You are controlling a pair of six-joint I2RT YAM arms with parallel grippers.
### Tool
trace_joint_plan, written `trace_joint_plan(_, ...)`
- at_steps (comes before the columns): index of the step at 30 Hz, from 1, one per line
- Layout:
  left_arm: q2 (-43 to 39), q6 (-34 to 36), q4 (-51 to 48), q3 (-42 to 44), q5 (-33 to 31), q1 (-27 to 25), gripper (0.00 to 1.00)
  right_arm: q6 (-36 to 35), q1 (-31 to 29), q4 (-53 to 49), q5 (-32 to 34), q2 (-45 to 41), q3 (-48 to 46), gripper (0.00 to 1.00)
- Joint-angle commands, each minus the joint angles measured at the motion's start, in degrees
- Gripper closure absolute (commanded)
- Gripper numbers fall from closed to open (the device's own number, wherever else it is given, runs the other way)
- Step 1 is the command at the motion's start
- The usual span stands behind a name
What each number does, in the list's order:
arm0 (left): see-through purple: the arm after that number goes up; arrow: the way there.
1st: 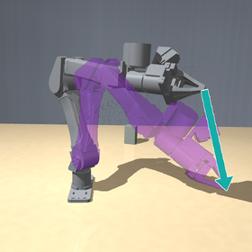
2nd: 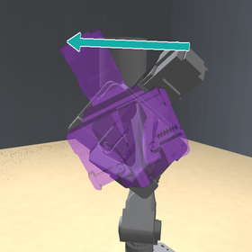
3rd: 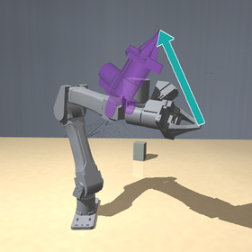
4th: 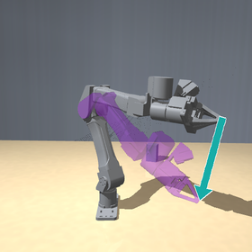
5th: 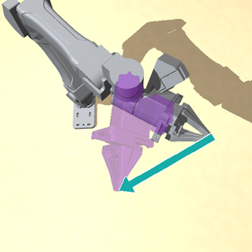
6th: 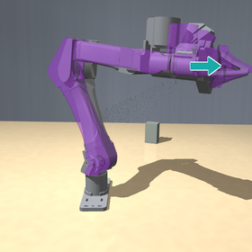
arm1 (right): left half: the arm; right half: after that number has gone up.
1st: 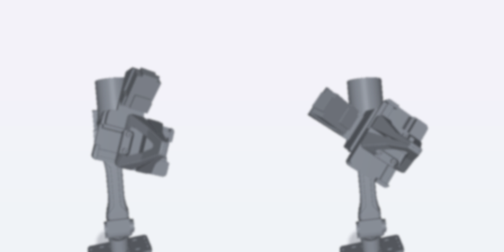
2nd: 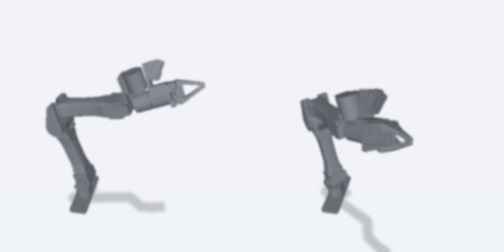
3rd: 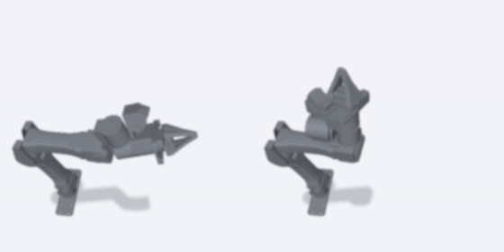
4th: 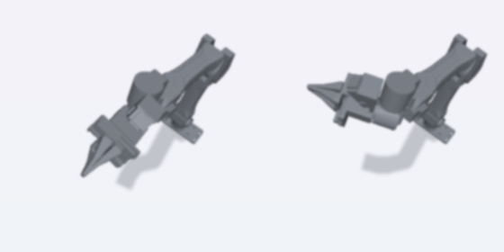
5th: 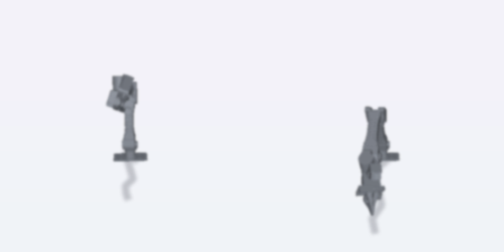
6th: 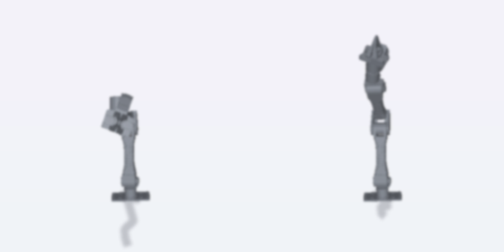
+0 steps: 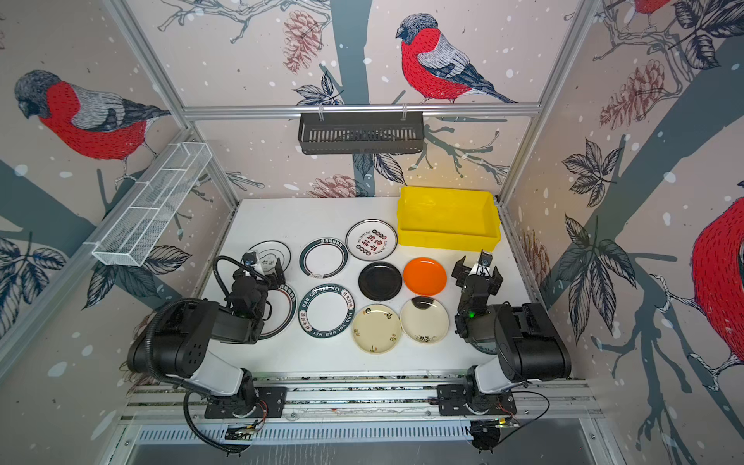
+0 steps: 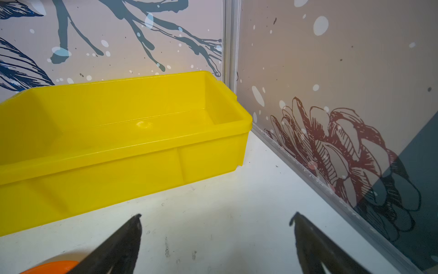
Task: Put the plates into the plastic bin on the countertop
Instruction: 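Move both grippers forward over the plates on the table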
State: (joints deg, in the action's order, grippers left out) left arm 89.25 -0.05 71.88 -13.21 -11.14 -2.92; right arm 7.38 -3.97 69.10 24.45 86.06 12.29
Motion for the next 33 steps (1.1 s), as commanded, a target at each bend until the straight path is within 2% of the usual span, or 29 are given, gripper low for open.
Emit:
trace_joint_plan(1,-0.04,0.23,3.18,-0.16,-0.38,-0.14,0.02,0.06,-0.08,2.00,0.19,0.01,0.02,0.01)
trace_joint_plan(26,0.05,0.13,3.04,-0.28,2.54,0.94,0.02,0.13,0.01,1.65,-0.11,0.13,0.24,0.01)
trace_joint_plan(31,-0.21,0.62,3.68,0.05,1.78,0.48,0.02,-1.02,-0.51,2.73,0.02,-0.45,0.01,0.01)
trace_joint_plan(33,-2.32,1.17,0.41,-0.92,-0.63,-0.61,0.02,-2.86,-1.63,0.44,-0.84,-2.83,0.16,0.00)
